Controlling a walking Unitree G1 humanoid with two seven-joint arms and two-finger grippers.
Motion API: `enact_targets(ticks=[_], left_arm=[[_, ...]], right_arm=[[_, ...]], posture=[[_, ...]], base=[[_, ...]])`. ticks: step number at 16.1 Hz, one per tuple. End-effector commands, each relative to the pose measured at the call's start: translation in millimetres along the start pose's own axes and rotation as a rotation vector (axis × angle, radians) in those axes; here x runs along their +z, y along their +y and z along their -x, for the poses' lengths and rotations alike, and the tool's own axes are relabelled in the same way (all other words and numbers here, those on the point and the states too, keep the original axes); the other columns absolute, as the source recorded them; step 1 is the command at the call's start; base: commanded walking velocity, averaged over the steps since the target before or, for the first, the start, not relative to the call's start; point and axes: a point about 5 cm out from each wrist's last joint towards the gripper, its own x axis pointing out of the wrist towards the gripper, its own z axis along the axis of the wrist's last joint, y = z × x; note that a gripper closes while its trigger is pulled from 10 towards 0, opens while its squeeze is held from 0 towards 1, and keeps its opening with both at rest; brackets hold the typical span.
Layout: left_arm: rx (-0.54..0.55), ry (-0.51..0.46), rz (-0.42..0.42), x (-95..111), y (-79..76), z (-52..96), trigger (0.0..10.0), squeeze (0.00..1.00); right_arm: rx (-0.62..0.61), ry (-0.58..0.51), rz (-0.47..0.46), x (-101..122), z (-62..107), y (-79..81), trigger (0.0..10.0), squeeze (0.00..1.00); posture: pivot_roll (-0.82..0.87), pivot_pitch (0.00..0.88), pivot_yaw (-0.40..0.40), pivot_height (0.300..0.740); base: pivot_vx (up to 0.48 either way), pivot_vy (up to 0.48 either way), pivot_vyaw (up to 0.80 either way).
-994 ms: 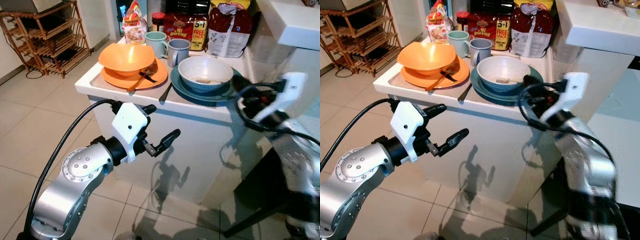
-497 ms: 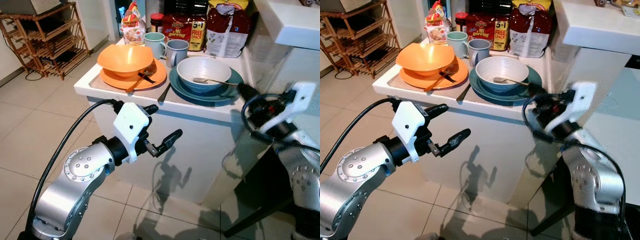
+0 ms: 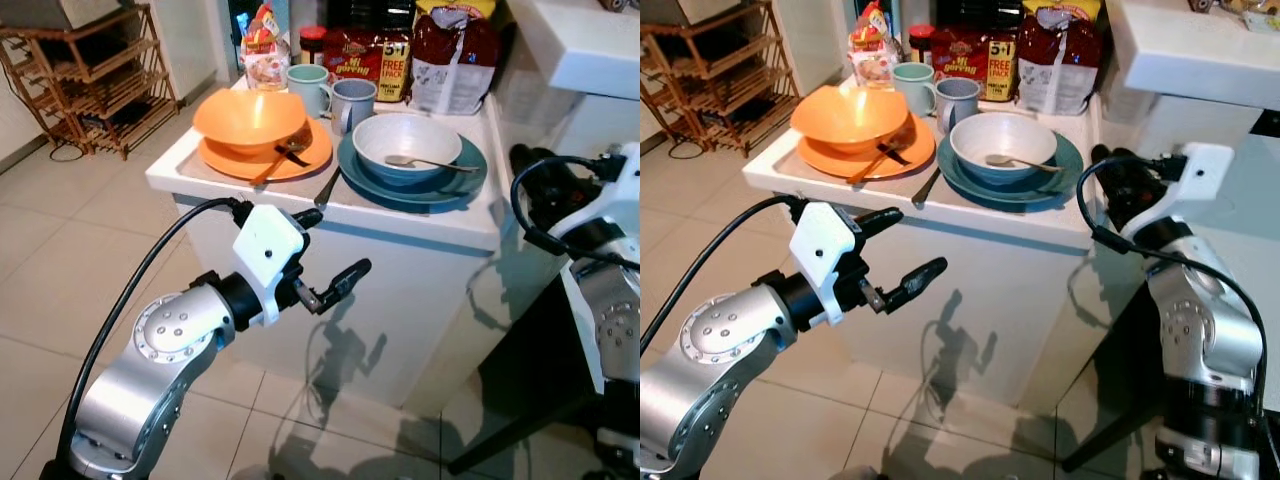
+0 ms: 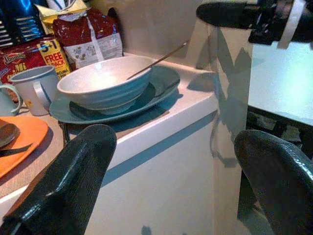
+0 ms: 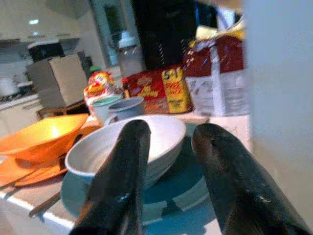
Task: Setting the table
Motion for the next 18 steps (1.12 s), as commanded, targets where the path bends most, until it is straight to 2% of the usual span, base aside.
enact_targets(ticks=[1,6,7,8,9,10,11,15,17,18], left_arm=[[-0.001,-0.002,-0.009,1,0.2,-1.9,10.0,0.00],[0.002,-0.002,-0.008,1,0.0,-1.9,10.0,0.00],[0.002,-0.002,-0.007,1,-0.1,-1.8,10.0,0.00],[0.003,-0.002,-0.007,1,-0.2,-1.7,10.0,0.00],[0.002,-0.002,-0.006,1,-0.3,-1.9,10.0,0.00],[0.002,-0.002,-0.007,1,-0.4,-2.0,10.0,0.00],[0.001,-0.002,-0.008,1,-0.4,-2.0,10.0,0.00],[0.003,-0.001,-0.014,0,0.3,-0.3,10.0,0.00],[-0.002,-0.001,-0.013,0,-0.3,0.1,10.0,0.00],[-0.004,-0.001,-0.013,0,-0.6,0.2,10.0,0.00]], right_arm=[[0.034,0.004,0.008,-3,-6.7,5.9,10.0,1.00],[0.139,-0.043,-0.015,1,-18.5,21.4,10.0,1.00],[0.147,-0.032,0.002,-1,-20.9,23.5,10.0,1.00],[0.121,0.018,0.056,-9,-24.7,22.4,10.0,1.00],[0.095,0.067,0.113,-18,-29.2,20.9,10.0,0.61],[0.096,0.068,0.110,-19,-29.9,21.1,10.0,0.61],[0.101,0.070,0.095,-21,-31.9,22.3,10.0,0.00],[0.096,0.071,0.056,-27,-38.6,20.4,10.0,0.00],[0.120,0.051,0.005,-27,-38.8,21.7,0.0,0.00],[0.128,0.057,-0.005,-28,-38.7,22.1,0.0,0.00]], posture=[[0.06,0.000,0.001,0.740],[0.07,0.000,-0.003,0.740],[0.07,0.001,-0.004,0.740],[0.07,0.001,-0.004,0.740],[0.07,0.000,-0.005,0.740],[0.07,0.000,-0.005,0.740],[0.07,0.000,-0.006,0.740],[0.08,0.000,-0.009,0.740],[0.08,0.000,-0.008,0.740],[0.08,0.000,-0.008,0.740]], base=[[0.000,0.000,0.00],[0.000,0.000,0.00],[0.000,0.000,0.00],[0.000,0.000,0.00],[0.000,0.000,0.00],[0.000,0.000,0.00],[0.000,0.000,0.00],[0.000,0.000,0.00],[0.000,0.000,0.00],[0.000,0.000,0.00]])
